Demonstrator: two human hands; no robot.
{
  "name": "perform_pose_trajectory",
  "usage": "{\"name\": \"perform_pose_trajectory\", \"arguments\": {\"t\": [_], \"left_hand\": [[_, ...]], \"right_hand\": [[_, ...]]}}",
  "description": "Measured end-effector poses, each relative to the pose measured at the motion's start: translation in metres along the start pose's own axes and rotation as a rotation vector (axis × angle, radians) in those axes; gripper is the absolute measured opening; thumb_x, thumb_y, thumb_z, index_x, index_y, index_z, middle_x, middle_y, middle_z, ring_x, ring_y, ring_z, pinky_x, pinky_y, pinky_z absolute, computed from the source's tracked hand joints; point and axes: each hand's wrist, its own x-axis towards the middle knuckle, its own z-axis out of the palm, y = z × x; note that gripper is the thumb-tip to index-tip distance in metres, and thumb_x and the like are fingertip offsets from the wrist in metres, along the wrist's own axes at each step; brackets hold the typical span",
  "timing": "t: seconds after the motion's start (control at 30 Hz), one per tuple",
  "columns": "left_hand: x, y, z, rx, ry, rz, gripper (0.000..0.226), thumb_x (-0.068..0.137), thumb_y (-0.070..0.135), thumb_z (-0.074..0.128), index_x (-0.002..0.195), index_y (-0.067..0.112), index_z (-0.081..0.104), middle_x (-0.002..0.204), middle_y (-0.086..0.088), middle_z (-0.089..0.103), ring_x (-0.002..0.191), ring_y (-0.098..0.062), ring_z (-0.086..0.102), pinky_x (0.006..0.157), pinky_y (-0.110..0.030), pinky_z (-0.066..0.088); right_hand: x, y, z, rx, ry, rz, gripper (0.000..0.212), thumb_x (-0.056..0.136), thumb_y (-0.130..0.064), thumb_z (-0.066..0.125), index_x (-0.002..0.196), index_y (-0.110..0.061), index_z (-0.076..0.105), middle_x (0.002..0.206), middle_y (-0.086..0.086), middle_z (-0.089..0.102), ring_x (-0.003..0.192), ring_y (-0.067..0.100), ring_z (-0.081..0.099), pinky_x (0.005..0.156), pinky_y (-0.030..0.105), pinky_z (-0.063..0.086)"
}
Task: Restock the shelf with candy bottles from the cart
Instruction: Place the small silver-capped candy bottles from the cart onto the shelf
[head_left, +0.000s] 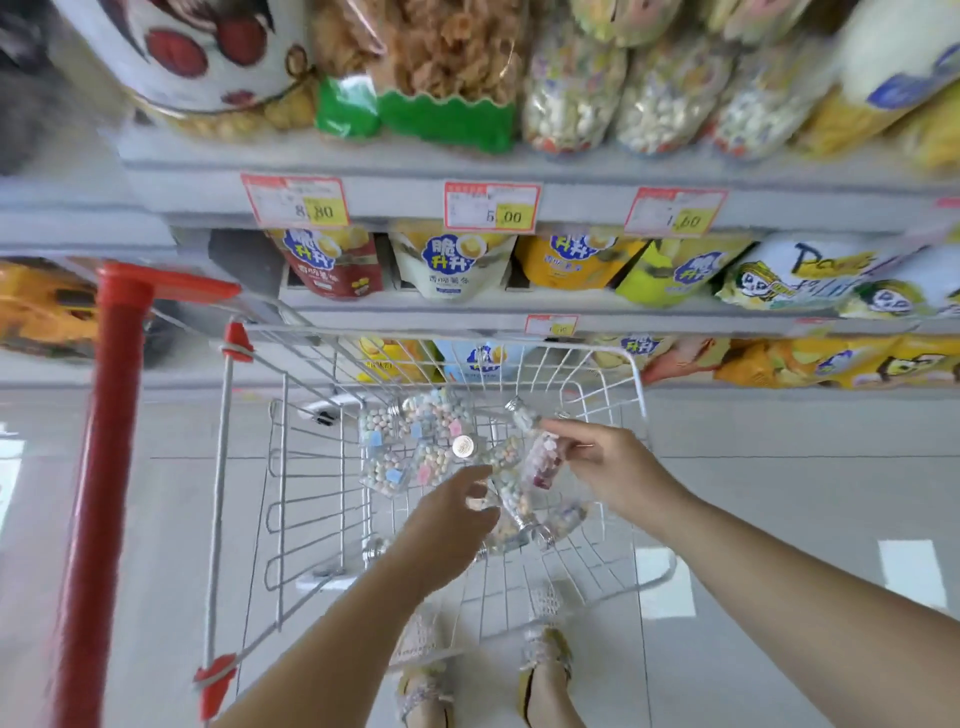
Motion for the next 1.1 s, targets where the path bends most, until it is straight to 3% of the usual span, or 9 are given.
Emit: {"name": "perform_pose_trajectory", "arguments": {"t": [0.07, 0.17, 0.3, 0.5, 0.6, 0.73, 0.8, 0.9, 1.1], "left_hand": [[-0.023, 0.033, -0.014, -0.051, 0.035, 0.099, 0.051, 0.094, 0.027, 0.065, 0.142, 0.031, 0.045, 0.129, 0.007, 0.057, 0.099, -0.004, 0.064, 0.072, -0.018, 0.056], [-0.062, 0.091, -0.036, -0.055, 0.058, 0.238, 0.048, 0.09, 0.036, 0.069, 0.134, 0.032, 0.051, 0.117, 0.014, 0.063, 0.096, -0.003, 0.066, 0.08, -0.027, 0.057], [-0.119, 0.162, -0.071, 0.003, 0.158, 0.389, 0.033, 0.089, 0.039, 0.068, 0.121, 0.037, 0.058, 0.099, 0.023, 0.067, 0.076, 0.004, 0.067, 0.057, -0.012, 0.046], [-0.2, 0.239, -0.127, 0.199, 0.265, 0.584, 0.03, 0.089, 0.045, 0.067, 0.115, 0.041, 0.054, 0.1, 0.019, 0.067, 0.075, 0.007, 0.065, 0.067, -0.017, 0.048], [-0.229, 0.279, -0.147, 0.214, 0.321, 0.676, 0.034, 0.089, 0.041, 0.068, 0.119, 0.031, 0.058, 0.088, 0.019, 0.065, 0.067, 0.011, 0.061, 0.058, -0.009, 0.045], [-0.251, 0.319, -0.166, 0.248, 0.356, 0.743, 0.035, 0.089, 0.042, 0.067, 0.12, 0.037, 0.053, 0.086, 0.025, 0.058, 0.068, 0.013, 0.056, 0.056, -0.007, 0.04], [-0.252, 0.335, -0.174, 0.258, 0.377, 0.77, 0.038, 0.088, 0.046, 0.067, 0.122, 0.034, 0.054, 0.1, 0.023, 0.063, 0.088, 0.008, 0.06, 0.071, -0.01, 0.045], [-0.249, 0.359, -0.182, 0.258, 0.429, 0.776, 0.051, 0.087, 0.049, 0.069, 0.131, 0.032, 0.051, 0.109, 0.018, 0.064, 0.099, -0.003, 0.062, 0.086, -0.026, 0.052], [-0.232, 0.428, -0.197, 0.279, 0.651, 0.791, 0.064, 0.086, 0.049, 0.07, 0.139, 0.021, 0.047, 0.121, 0.01, 0.062, 0.104, -0.008, 0.059, 0.083, -0.023, 0.046]], "right_hand": [[-0.026, -0.03, -0.015, 0.027, 0.017, -0.055, 0.054, 0.096, 0.003, 0.05, 0.129, -0.037, 0.061, 0.104, -0.009, 0.071, 0.068, 0.03, 0.063, 0.059, 0.034, 0.046], [-0.064, -0.085, -0.035, 0.031, 0.097, -0.145, 0.052, 0.097, -0.003, 0.052, 0.123, -0.048, 0.061, 0.073, -0.021, 0.066, 0.049, 0.015, 0.041, 0.051, 0.026, 0.033], [-0.12, -0.162, -0.062, 0.005, 0.257, -0.348, 0.045, 0.096, -0.007, 0.057, 0.124, -0.042, 0.063, 0.098, 0.002, 0.066, 0.075, 0.017, 0.061, 0.072, 0.024, 0.044], [-0.209, -0.256, -0.101, -0.174, 0.426, -0.609, 0.047, 0.1, -0.016, 0.054, 0.133, -0.05, 0.051, 0.109, -0.019, 0.051, 0.101, 0.002, 0.053, 0.087, 0.019, 0.04], [-0.233, -0.293, -0.124, -0.269, 0.498, -0.722, 0.056, 0.101, -0.015, 0.052, 0.144, -0.048, 0.038, 0.125, -0.011, 0.051, 0.113, 0.006, 0.049, 0.094, 0.018, 0.04], [-0.257, -0.33, -0.159, -0.242, 0.508, -0.69, 0.075, 0.099, -0.023, 0.057, 0.154, -0.047, 0.013, 0.107, -0.002, 0.063, 0.074, -0.004, 0.051, 0.07, 0.023, 0.041], [-0.258, -0.341, -0.176, -0.221, 0.514, -0.67, 0.071, 0.097, -0.027, 0.061, 0.153, -0.045, 0.02, 0.093, 0.005, 0.068, 0.065, 0.008, 0.058, 0.065, 0.033, 0.047], [-0.253, -0.351, -0.202, -0.199, 0.533, -0.651, 0.063, 0.095, -0.031, 0.064, 0.149, -0.042, 0.032, 0.109, -0.002, 0.069, 0.09, 0.022, 0.068, 0.082, 0.046, 0.056], [-0.226, -0.347, -0.271, -0.104, 0.542, -0.588, 0.041, 0.096, -0.023, 0.062, 0.136, -0.028, 0.054, 0.114, -0.014, 0.066, 0.09, 0.008, 0.065, 0.068, 0.023, 0.053]]}}
